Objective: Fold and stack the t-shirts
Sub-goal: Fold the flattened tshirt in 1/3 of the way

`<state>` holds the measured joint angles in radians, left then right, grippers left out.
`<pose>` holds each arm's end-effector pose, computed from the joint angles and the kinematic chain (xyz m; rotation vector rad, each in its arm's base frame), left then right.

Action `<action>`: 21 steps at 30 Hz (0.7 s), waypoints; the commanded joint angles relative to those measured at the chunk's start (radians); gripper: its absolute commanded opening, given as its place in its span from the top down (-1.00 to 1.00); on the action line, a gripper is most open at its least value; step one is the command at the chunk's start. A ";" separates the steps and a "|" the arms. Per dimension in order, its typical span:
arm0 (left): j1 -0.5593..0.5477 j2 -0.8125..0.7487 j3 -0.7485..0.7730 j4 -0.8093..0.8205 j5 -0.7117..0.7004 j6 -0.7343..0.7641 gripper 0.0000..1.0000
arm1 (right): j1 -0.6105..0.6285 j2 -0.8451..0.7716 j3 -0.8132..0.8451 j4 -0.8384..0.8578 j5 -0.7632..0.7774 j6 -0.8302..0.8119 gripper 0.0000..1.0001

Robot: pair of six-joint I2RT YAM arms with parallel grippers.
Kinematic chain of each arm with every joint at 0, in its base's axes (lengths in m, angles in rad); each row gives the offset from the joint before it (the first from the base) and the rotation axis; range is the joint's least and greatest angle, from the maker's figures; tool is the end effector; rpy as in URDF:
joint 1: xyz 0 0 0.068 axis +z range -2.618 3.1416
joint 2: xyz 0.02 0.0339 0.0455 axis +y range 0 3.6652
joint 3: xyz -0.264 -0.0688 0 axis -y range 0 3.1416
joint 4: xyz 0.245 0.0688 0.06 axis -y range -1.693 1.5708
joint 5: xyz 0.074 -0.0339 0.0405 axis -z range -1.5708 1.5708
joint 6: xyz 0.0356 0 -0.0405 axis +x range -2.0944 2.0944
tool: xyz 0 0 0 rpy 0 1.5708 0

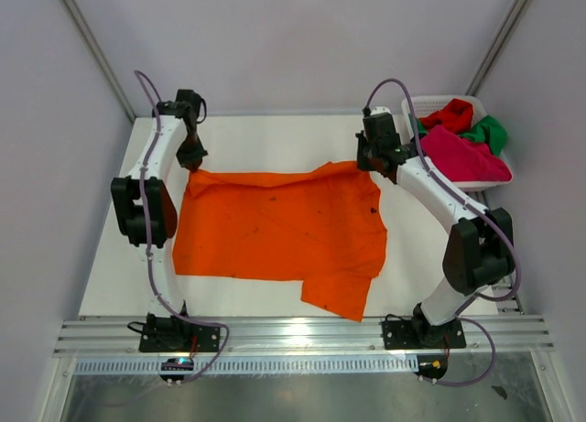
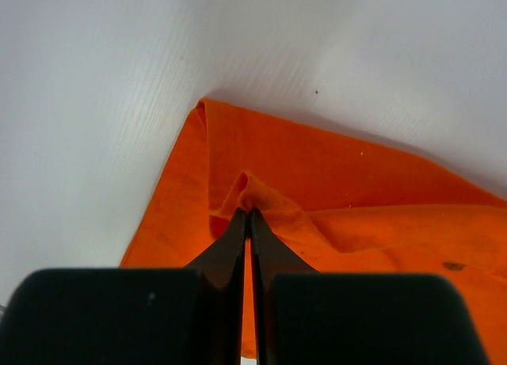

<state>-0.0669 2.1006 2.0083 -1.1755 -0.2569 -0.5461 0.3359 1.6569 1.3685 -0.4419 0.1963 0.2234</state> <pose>0.4349 -0.0201 0.2750 -0.7102 2.6770 0.2134 0.3571 0.1173 0.2917 -0.0281 2.2847 0.0655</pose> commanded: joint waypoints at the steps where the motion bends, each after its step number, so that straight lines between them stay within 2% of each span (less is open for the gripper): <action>1: -0.025 -0.079 -0.022 -0.032 -0.024 -0.009 1.00 | 0.018 -0.075 -0.032 0.017 -0.003 0.017 0.94; 6: -0.043 -0.100 -0.066 -0.062 -0.083 -0.025 1.00 | 0.034 -0.108 -0.068 -0.011 0.009 0.017 0.94; 15: -0.043 -0.093 -0.065 -0.159 -0.307 -0.092 1.00 | 0.038 -0.161 -0.143 -0.040 0.068 0.042 0.94; 21: -0.043 -0.067 -0.054 -0.214 -0.331 -0.107 1.00 | 0.040 -0.192 -0.184 -0.047 0.071 0.056 0.94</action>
<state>-0.1154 2.0506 1.9385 -1.3190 -0.5228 -0.6285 0.3702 1.5188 1.1950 -0.4911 0.2382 0.2611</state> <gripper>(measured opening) 0.008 0.034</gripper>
